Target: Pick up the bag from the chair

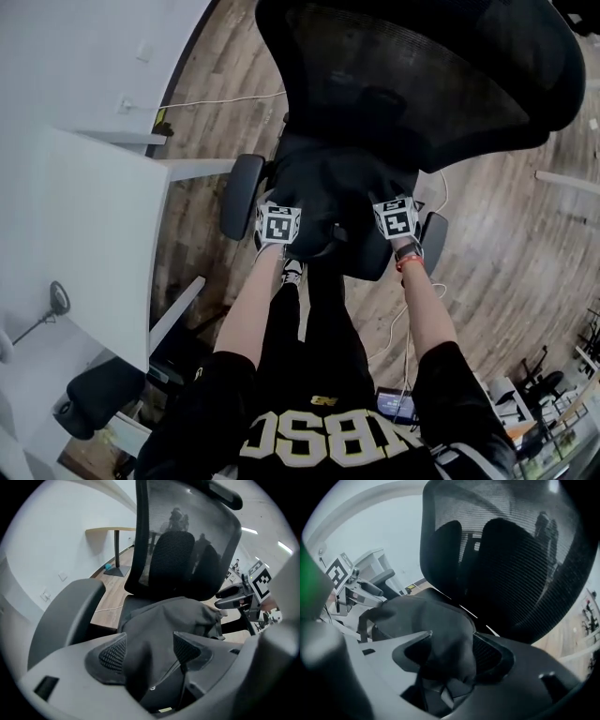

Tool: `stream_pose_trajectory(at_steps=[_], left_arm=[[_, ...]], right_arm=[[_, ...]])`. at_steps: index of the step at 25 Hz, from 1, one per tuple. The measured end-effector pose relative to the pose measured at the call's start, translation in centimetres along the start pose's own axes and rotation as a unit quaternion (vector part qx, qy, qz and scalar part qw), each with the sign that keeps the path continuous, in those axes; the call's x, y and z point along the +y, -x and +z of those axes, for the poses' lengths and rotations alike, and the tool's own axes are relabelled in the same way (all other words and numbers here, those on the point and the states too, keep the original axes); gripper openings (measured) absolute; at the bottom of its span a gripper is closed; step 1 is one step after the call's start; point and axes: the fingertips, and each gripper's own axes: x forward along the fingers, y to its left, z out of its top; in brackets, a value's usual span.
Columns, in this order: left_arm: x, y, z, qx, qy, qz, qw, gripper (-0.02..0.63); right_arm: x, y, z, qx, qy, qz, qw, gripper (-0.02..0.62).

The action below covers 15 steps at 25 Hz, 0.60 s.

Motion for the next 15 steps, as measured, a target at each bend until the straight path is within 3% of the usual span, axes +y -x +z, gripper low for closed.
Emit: stream_pose_trajectory(at_steps=[5, 9, 15], left_arm=[[2.5, -2.6, -0.9, 0.019, 0.019, 0.039, 0.9989, 0.318], [3.4, -4.6, -1.5, 0.035, 0.041, 0.044, 0.9976, 0.318], [5.6, -6.8, -2.6, 0.066, 0.05, 0.076, 0.9937, 0.304]], right_arm=[[-1.1, -3.1, -0.9, 0.015, 0.011, -0.001, 1.0, 0.275], [-2.7, -5.0, -1.3, 0.023, 0.012, -0.008, 1.0, 0.281], [-3.3, -7.8, -3.0, 0.061, -0.021, 0.008, 0.998, 0.274]])
